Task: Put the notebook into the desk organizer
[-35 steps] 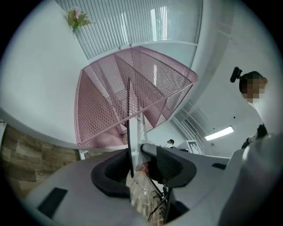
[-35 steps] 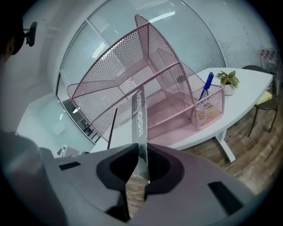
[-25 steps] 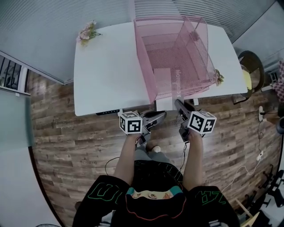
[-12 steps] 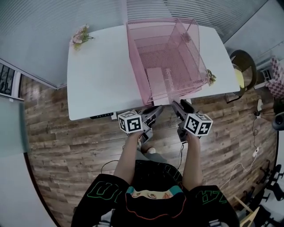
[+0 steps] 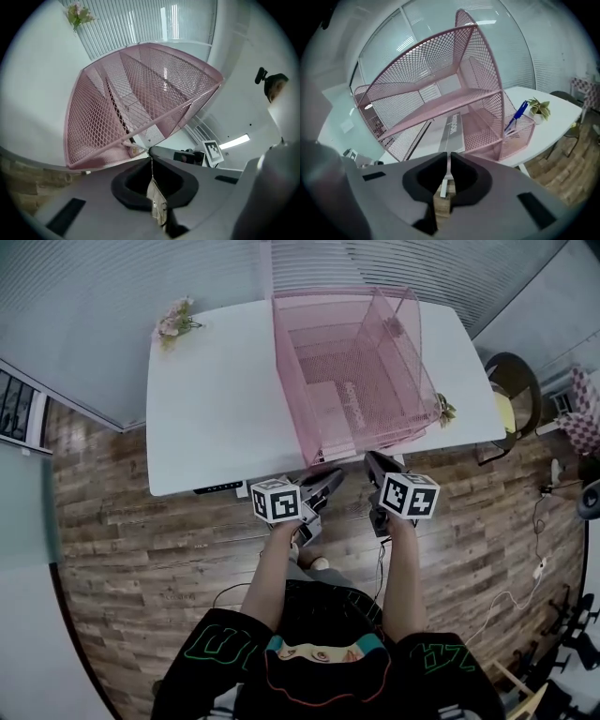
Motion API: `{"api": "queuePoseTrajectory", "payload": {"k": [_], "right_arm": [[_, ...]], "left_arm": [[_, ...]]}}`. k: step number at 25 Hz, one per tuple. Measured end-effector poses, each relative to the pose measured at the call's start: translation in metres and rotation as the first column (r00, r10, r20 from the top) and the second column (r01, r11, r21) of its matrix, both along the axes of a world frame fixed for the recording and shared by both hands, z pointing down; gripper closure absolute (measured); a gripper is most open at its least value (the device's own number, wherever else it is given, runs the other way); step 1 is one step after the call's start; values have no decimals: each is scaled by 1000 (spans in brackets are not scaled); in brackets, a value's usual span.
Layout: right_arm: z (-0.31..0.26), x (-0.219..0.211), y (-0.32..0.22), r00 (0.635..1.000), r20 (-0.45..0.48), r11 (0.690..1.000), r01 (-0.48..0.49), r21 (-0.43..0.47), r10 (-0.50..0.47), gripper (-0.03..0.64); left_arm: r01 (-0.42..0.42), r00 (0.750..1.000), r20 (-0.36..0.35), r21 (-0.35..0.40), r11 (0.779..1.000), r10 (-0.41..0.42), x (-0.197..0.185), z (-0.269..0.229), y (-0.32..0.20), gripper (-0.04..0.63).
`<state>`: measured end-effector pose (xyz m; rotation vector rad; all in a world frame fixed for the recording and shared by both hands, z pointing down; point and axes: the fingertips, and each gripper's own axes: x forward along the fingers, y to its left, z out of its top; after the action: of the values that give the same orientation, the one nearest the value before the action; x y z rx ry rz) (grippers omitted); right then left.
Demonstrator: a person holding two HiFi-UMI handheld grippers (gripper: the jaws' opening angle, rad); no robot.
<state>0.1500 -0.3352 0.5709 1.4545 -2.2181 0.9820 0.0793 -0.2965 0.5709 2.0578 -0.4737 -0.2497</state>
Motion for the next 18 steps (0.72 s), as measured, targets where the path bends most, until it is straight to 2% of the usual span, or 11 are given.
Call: {"api": "queuePoseTrajectory", "payload": {"k": [6,9,13,16,18], "right_arm": [[-8,-1,-2,999,-26,999,-33,28,34,588],[-22,6,5,997,-28,995,-68,77,70,588],[-54,20,13,995,4,973,-97,209,98,612],[-82,33,23,993,28,938,-114,326,111,614],[-95,43,31,992,13,919,-121,375,126,614]], "left_arm": [[-32,999,34,112,993,28,1,-27,4,601],[-52,996,87,193,980,36,6,-43,10,601],[-90,986,161,309,947,41,23,-65,16,601],[-100,980,199,390,915,22,37,-85,19,601],[-91,974,227,441,893,-13,44,-98,19,601]]}}
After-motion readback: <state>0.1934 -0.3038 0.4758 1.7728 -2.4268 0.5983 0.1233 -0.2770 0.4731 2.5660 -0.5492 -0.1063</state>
